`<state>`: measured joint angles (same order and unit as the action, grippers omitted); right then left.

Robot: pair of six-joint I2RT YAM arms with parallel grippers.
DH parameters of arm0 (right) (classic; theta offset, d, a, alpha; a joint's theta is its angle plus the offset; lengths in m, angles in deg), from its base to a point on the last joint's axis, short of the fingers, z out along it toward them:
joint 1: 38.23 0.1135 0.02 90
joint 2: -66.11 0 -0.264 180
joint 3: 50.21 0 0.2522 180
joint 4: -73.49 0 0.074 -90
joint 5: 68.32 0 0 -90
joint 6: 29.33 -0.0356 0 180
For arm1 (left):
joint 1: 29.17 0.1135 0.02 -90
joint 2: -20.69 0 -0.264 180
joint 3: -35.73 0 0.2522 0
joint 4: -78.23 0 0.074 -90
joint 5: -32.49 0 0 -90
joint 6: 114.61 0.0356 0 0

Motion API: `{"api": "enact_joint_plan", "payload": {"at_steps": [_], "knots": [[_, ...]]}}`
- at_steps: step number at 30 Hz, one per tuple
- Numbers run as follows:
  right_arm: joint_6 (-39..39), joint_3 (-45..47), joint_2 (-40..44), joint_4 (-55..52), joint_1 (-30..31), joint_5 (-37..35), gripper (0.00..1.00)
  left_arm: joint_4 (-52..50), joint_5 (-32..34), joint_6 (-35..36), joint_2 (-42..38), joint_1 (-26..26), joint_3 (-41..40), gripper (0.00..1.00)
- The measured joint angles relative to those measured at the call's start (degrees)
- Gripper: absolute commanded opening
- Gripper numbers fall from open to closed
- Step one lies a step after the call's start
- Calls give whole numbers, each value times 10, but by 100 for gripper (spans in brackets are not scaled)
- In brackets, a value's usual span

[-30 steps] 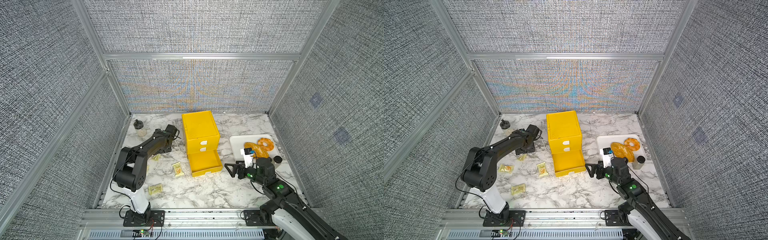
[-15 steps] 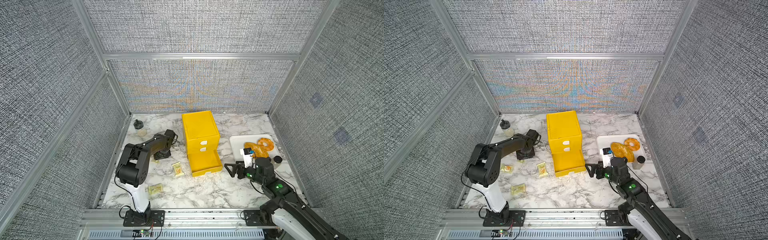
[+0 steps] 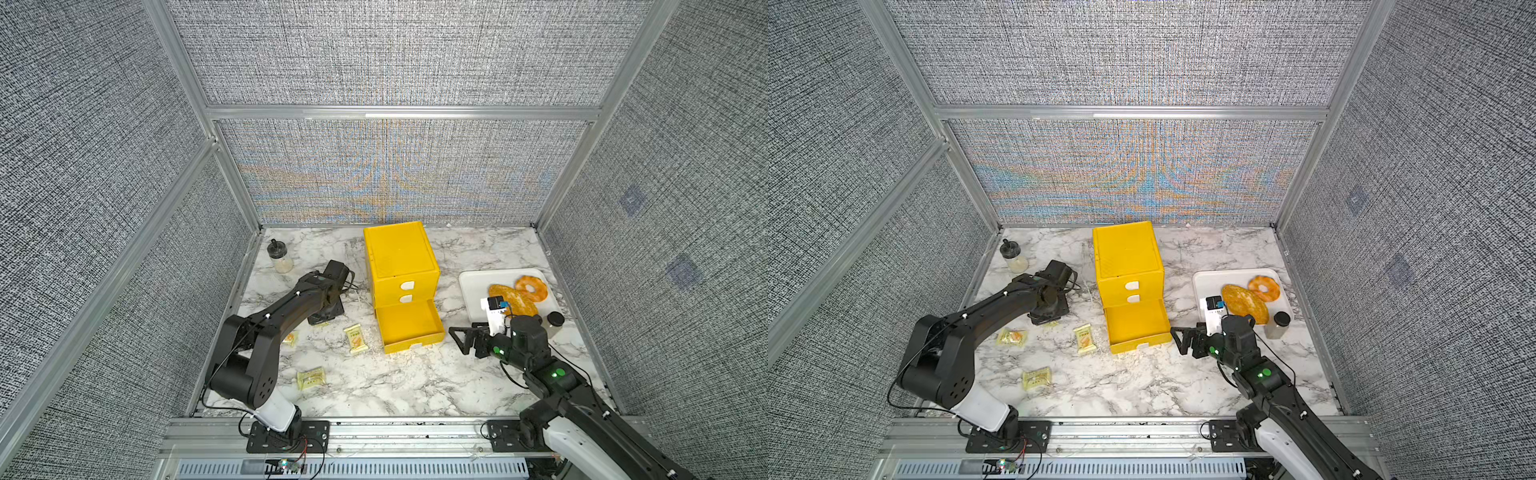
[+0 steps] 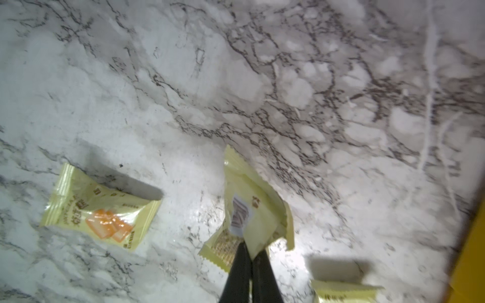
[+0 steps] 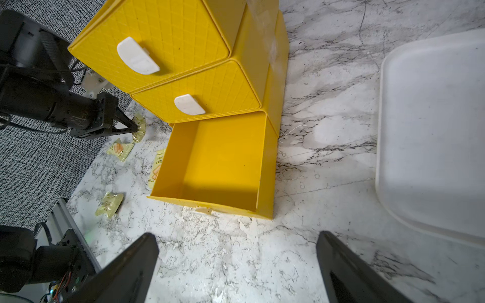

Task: Place the cookies into the drawer by color
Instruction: Pick up the cookie at the center of the board, then place the cookie in the drawer.

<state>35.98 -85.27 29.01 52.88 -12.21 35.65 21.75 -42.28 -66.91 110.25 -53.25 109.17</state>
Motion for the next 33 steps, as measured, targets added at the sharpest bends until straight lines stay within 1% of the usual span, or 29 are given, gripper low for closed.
{"api": "enact_joint_plan", "payload": {"at_steps": [2,7,10,13,17,21,24,27,28,31,33], "knots": [[0,3,2,0,0,0,99,-6,-2,-11,-37,-30,-6,0],[-5,7,10,0,0,0,99,-12,-1,-49,-137,-128,-19,0],[-7,9,13,0,0,0,99,-11,8,-78,-179,-184,-27,0],[-9,10,14,-2,0,-1,99,-6,14,-103,-202,-233,-34,0],[-14,10,14,-2,0,-2,99,1,24,-126,-194,-285,-27,0],[-19,11,16,-2,0,-2,99,20,42,-140,-160,-332,-5,0],[-21,11,18,-2,0,-2,99,32,52,-143,-121,-357,22,0],[-23,11,20,-2,0,-2,99,40,60,-143,-77,-367,53,0],[-23,11,21,-2,0,-2,99,42,63,-143,-65,-370,61,3],[-23,12,23,-2,0,-2,99,44,72,-137,-34,-376,85,28],[-23,15,23,-3,0,-2,99,43,79,-137,-27,-376,91,38]]}}
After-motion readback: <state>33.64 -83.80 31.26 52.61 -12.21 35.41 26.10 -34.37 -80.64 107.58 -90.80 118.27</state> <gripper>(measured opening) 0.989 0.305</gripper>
